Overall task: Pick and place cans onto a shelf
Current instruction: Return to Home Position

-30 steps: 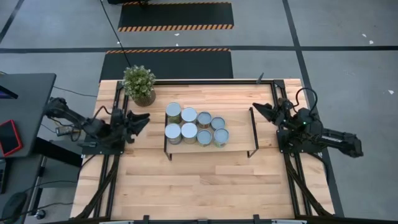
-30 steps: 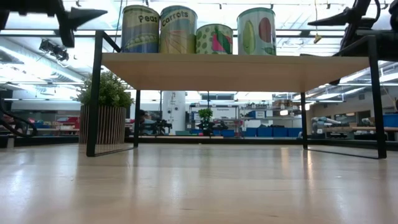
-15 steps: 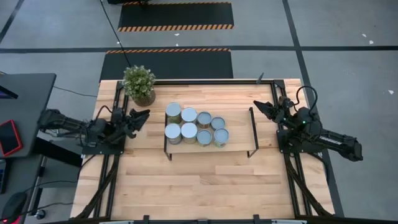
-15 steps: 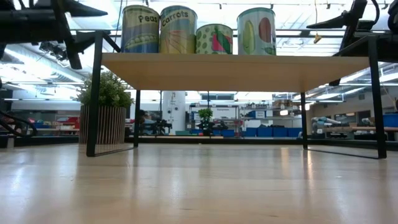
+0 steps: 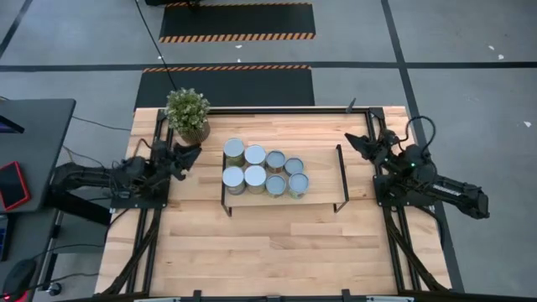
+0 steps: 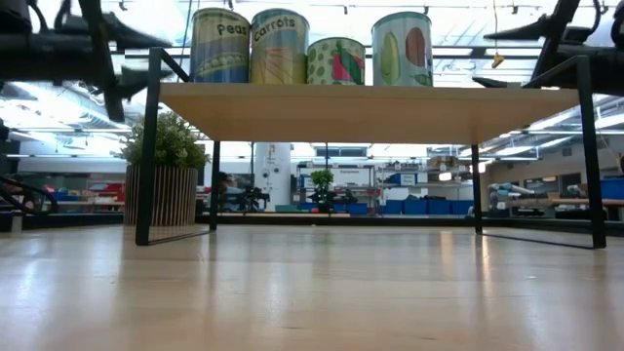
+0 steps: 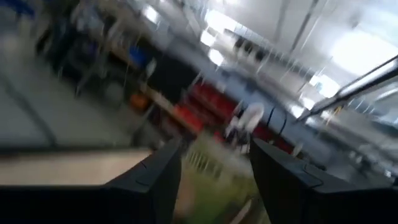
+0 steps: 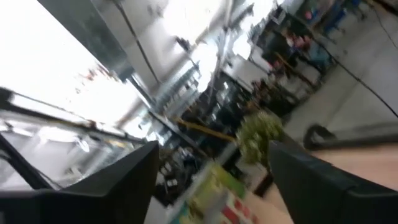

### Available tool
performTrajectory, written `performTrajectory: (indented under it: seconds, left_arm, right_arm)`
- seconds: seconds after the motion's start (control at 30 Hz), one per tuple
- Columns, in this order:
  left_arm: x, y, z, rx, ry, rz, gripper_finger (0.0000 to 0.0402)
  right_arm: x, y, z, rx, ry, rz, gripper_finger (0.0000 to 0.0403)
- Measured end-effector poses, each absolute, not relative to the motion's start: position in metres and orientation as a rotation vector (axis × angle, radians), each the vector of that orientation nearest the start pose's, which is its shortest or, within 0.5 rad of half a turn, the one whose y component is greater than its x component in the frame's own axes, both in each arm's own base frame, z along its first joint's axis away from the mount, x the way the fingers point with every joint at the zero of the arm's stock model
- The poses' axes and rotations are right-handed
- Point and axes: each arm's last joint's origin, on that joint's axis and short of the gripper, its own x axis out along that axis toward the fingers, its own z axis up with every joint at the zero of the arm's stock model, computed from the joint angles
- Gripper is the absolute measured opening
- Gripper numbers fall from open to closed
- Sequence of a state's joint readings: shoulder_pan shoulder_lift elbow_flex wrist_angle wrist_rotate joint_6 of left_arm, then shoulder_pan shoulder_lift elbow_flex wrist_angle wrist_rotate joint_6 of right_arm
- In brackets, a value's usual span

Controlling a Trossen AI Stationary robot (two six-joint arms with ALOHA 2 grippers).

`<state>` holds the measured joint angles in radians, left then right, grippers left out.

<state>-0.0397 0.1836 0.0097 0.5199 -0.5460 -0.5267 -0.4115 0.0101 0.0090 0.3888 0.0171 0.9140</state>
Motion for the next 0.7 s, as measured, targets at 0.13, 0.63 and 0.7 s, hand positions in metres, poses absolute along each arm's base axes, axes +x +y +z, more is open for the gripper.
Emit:
performTrajectory:
  seconds: [0.13,0.63,0.7]
  left_arm:
    - [0.101,0.008,0.189,-0.699,-0.361,0.387,0.0197]
    - [0.099,-0.003,0.190,-0.700,-0.343,0.297,0.0197]
    - [0.100,-0.004,0.189,-0.697,-0.328,0.289,0.0197]
  right_arm:
    - [0.085,-0.036,0.197,0.797,-0.482,-0.228,0.0267]
    - [0.086,-0.039,0.190,0.619,-0.415,-0.373,0.0233]
    - [0.084,-0.041,0.193,0.510,-0.453,-0.487,0.0233]
